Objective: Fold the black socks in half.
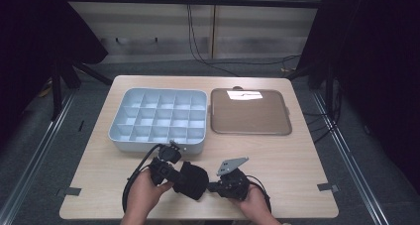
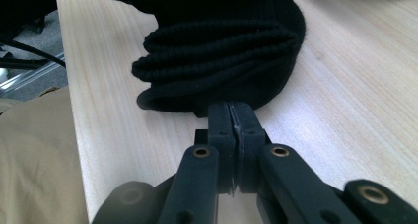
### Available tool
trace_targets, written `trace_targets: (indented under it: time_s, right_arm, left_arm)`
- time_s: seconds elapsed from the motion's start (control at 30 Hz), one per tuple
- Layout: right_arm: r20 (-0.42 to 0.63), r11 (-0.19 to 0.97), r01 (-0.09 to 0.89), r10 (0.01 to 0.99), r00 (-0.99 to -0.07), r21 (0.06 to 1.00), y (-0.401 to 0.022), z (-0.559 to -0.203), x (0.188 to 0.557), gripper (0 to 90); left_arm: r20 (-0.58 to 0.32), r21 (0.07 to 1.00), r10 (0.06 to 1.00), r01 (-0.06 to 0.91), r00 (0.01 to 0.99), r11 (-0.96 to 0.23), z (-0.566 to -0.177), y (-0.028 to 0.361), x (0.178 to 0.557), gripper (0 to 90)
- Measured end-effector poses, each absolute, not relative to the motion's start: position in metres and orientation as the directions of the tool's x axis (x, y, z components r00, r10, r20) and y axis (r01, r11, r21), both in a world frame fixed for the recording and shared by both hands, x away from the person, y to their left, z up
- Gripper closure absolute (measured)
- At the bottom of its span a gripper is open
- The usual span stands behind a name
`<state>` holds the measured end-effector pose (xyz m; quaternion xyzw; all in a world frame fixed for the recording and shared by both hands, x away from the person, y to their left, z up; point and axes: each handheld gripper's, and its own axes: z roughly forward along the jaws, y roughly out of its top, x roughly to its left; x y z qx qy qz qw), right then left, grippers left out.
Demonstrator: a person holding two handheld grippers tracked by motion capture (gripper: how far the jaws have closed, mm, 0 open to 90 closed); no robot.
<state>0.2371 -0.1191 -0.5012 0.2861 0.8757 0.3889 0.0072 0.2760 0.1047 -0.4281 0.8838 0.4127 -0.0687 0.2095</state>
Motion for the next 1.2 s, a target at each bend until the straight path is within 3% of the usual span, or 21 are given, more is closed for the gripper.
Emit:
trace_targets:
  time_s: [1.2]
  right_arm:
    - [0.207, 0.536, 0.493, 0.505, -0.838, 0.685, -0.118, -0.501, 0.236, 88.0]
  left_arm:
    - [-0.306, 0.297, 0.663, 0.731, 0.683, -0.615, -0.434, 0.082, 0.273, 83.0]
